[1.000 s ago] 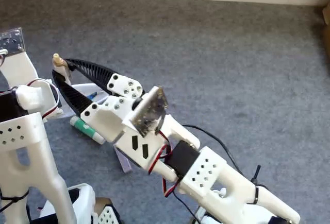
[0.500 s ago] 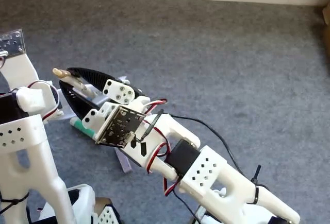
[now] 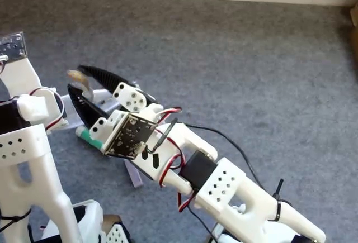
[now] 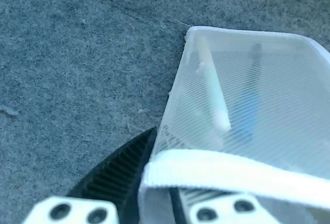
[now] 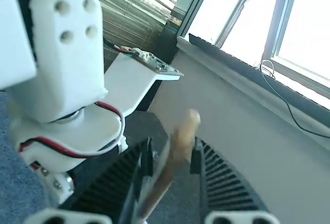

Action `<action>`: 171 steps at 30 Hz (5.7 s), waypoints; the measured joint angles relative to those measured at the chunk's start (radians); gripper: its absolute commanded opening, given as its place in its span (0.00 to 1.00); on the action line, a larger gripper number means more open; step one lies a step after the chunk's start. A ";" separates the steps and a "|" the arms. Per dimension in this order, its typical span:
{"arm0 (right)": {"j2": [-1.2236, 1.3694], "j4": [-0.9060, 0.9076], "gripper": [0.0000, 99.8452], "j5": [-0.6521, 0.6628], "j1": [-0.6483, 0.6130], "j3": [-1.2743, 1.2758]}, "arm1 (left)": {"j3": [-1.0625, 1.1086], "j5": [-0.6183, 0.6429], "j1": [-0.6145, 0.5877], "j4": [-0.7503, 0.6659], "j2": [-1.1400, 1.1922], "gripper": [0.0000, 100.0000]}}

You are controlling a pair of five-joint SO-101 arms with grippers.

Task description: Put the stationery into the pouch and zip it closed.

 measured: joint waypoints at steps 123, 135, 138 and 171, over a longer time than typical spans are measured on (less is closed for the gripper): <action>-0.169 0.404 0.00 -0.591 -0.012 0.077 | 0.000 0.000 -0.009 -0.014 0.000 0.01; -0.167 0.476 0.00 -0.229 -0.017 0.072 | 0.000 0.000 -0.009 -0.014 0.000 0.01; -0.167 0.575 0.00 -0.224 -0.017 0.015 | 0.000 0.000 -0.008 -0.014 0.000 0.01; -0.169 0.864 0.16 -0.218 -0.150 -0.209 | 0.000 0.000 -0.008 -0.018 0.000 0.01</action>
